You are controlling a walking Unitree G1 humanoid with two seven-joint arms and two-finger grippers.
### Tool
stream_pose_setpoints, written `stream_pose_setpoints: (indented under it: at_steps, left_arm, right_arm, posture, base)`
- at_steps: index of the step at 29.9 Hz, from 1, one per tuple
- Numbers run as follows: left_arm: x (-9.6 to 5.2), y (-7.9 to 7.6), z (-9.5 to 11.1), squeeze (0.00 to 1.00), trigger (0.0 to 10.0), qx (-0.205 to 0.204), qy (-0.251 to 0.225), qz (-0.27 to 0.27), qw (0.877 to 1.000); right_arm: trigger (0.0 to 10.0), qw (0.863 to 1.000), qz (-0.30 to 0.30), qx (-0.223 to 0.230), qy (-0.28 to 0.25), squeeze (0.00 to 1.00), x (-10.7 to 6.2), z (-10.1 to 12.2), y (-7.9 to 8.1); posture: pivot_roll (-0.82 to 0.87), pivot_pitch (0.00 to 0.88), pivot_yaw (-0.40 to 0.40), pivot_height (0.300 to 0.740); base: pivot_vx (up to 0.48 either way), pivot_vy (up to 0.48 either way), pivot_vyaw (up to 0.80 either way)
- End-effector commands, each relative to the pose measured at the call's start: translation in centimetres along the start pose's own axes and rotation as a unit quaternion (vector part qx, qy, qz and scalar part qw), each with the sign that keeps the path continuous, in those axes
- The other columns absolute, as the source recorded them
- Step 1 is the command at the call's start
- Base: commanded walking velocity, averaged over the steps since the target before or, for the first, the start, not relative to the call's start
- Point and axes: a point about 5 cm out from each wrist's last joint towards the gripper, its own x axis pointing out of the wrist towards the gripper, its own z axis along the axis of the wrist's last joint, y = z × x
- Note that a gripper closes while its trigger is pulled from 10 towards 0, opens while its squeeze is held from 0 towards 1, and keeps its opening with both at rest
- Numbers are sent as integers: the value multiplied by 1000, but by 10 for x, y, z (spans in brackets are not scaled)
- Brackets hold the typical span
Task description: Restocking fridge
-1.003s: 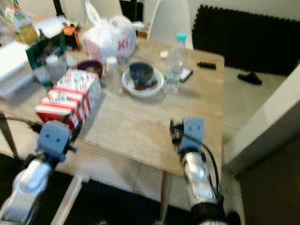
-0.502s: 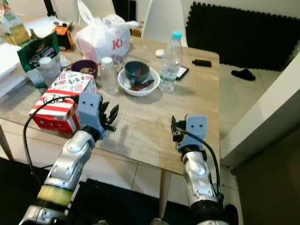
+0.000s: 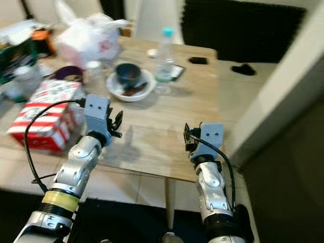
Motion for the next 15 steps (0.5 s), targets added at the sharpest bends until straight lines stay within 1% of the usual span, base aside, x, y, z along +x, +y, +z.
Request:
stream_pose_setpoints:
  at_steps: [1, 6, 15]
  left_arm:
    - [0, -5, -5, 0, 10000, 6, 6, -9, 1000]
    - [0, -6, -6, 0, 10000, 6, 7, -10, 1000]
    - [-1, -4, -8, 0, 10000, 14, 8, 4, 1000]
  right_arm:
    - [10000, 1000, -13, 5, 13, 0, -3, -6, -6]
    - [10000, 1000, -14, 5, 13, 0, -3, -6, -7]
    - [10000, 1000, -13, 2, 16, 0, -3, -6, -7]
  posture:
    - [-41, 99, -38, 740]
    - [-40, 99, -39, 740]
    - [-39, 99, -42, 740]
  base:
    - [0, 0, -781]
    - [0, 0, -783]
    - [0, 0, -766]
